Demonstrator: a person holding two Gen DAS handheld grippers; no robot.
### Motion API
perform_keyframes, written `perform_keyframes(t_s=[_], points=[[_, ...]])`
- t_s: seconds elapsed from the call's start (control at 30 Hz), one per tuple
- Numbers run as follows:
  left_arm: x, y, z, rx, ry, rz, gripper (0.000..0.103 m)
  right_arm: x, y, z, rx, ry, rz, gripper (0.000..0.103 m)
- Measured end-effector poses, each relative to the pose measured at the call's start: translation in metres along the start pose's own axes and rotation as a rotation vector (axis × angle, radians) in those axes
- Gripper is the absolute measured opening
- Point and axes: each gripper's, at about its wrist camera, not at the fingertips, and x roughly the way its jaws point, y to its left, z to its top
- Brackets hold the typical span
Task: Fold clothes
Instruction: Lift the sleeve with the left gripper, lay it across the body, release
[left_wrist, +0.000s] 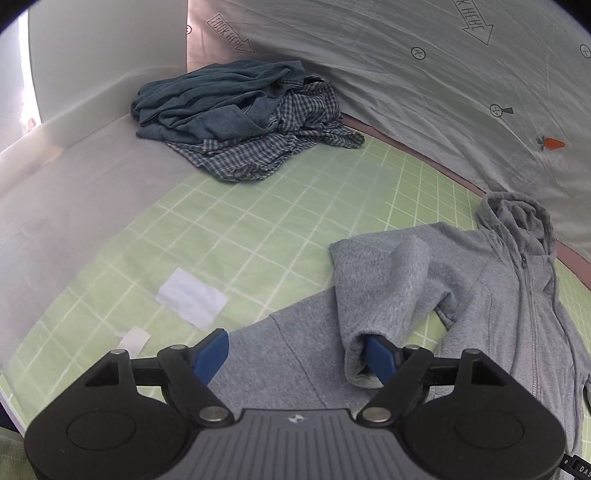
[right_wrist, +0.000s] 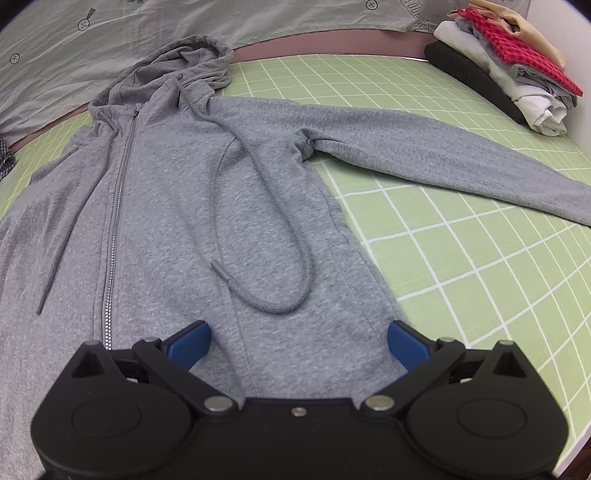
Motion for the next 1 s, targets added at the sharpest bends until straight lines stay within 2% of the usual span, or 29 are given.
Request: perform_keyframes(t_s=[0.13,0.2,0.37,0.5,0.6,0.67,0.7,0.83,0.93,1.0], points=[[0.0,0.015,-0.005,-0.051,0.012,0.016,0.083,-0.001,0.001,-0.002,0.007,-0.007,-0.007,0.103],[0.004,0.019,-0.008,-0.063,0.036,0.063,0.083,-0.001,0.001,-0.003,0.009,-0.01,-0.01,0.103],[0.022,0.021,-0.022,0.007,0.132,0.139,0.083,-0.002,0.0,-0.006,0.016,-0.024,-0.017,0.103],[0.028,0.017,-0.029,0.051,0.158,0.131,0.083,-0.004,0.001,-0.007,0.023,-0.028,-0.022,0.103],[0.031,0.01,-0.032,0.102,0.16,0.122,0.079,-0.004,0.002,-0.008,0.027,-0.031,-0.026,0.103],[0.03,0.006,-0.032,0.128,0.149,0.112,0.066,-0.004,0.002,-0.008,0.029,-0.031,-0.028,0.103],[0.03,0.004,-0.032,0.141,0.144,0.106,0.064,-0.004,0.002,-0.008,0.03,-0.032,-0.029,0.103],[0.03,0.0,-0.03,0.135,0.133,0.088,0.03,-0.004,0.001,-0.008,0.031,-0.032,-0.029,0.103],[0.028,-0.001,-0.028,0.117,0.133,0.09,0.021,-0.004,0.003,-0.008,0.032,-0.027,-0.028,0.103],[0.024,-0.003,-0.025,0.101,0.123,0.084,0.018,-0.005,0.002,-0.006,0.034,-0.015,-0.026,0.103]])
